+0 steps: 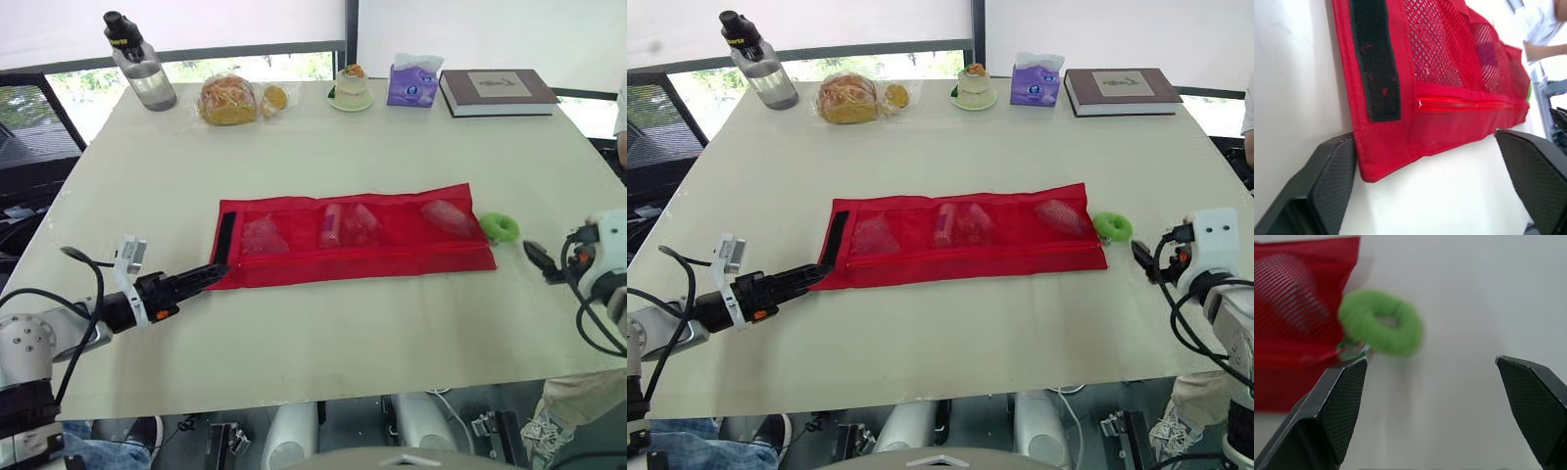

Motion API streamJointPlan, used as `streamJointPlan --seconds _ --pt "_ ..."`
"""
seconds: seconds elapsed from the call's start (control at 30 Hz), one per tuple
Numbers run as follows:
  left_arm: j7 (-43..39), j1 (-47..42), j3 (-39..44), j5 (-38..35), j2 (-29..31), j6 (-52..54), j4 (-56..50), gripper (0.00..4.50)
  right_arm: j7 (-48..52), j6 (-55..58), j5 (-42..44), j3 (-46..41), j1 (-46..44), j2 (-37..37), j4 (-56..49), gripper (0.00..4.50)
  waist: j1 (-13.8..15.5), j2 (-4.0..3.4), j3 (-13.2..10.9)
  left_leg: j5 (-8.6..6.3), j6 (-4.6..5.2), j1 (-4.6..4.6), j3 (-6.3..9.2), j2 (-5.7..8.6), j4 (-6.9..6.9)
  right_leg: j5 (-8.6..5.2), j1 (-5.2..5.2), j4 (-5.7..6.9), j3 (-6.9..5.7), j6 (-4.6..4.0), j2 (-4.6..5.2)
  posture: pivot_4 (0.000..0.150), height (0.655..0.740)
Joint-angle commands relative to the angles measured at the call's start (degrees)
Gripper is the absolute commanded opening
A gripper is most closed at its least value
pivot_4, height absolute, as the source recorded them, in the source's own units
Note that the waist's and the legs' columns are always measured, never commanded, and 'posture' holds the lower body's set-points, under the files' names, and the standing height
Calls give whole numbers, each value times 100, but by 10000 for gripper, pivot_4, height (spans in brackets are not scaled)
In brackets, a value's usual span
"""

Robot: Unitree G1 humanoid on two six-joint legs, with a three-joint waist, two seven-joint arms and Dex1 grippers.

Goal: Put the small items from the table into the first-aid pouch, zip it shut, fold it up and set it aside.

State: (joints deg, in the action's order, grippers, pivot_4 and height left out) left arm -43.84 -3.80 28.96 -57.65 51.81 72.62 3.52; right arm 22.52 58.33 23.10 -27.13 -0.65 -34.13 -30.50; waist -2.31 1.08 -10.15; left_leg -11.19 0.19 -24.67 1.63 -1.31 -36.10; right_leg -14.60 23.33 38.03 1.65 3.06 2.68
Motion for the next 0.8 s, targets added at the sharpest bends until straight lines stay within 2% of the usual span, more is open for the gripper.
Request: streamJointPlan --seconds 0.03,0.23,0.43,0.6,0.8 --pt "-948 160 -34 30 489 -340 -486 44592 -3 566 568 -505 167 194 -723 45000 12 -1 0 0 0 -4 1 -2 0 0 5 0 1 0 2 1500 7332" --pt "-2073 197 -397 347 801 -1301 -1279 44592 -255 1162 1240 -572 417 899 -1270 45000 87 -3 -2 -1 0 -5 -6 1 -1 0 11 -5 -5 -1 47 1500 7332" --pt "-2342 -572 -657 362 723 -1962 -1878 44592 -761 1418 1649 -673 457 1760 -1513 45000 165 -1 -2 -1 1 -16 -11 -1 2 0 19 -6 -20 -2 44 1500 7332" --pt "-2496 -884 -809 544 724 -2337 -2161 44592 -1066 1458 1892 -608 493 2118 -1569 45000 140 -2 -2 -1 1 -13 -23 1 7 0 20 -7 -15 -1 35 1500 7332" --pt "-2659 -1256 -770 316 753 -2507 -2418 44592 -1391 1294 2034 -563 485 2506 -1357 45000 133 -3 -2 -1 1 -11 -32 0 4 -1 19 -3 -20 1 12 1500 7332"
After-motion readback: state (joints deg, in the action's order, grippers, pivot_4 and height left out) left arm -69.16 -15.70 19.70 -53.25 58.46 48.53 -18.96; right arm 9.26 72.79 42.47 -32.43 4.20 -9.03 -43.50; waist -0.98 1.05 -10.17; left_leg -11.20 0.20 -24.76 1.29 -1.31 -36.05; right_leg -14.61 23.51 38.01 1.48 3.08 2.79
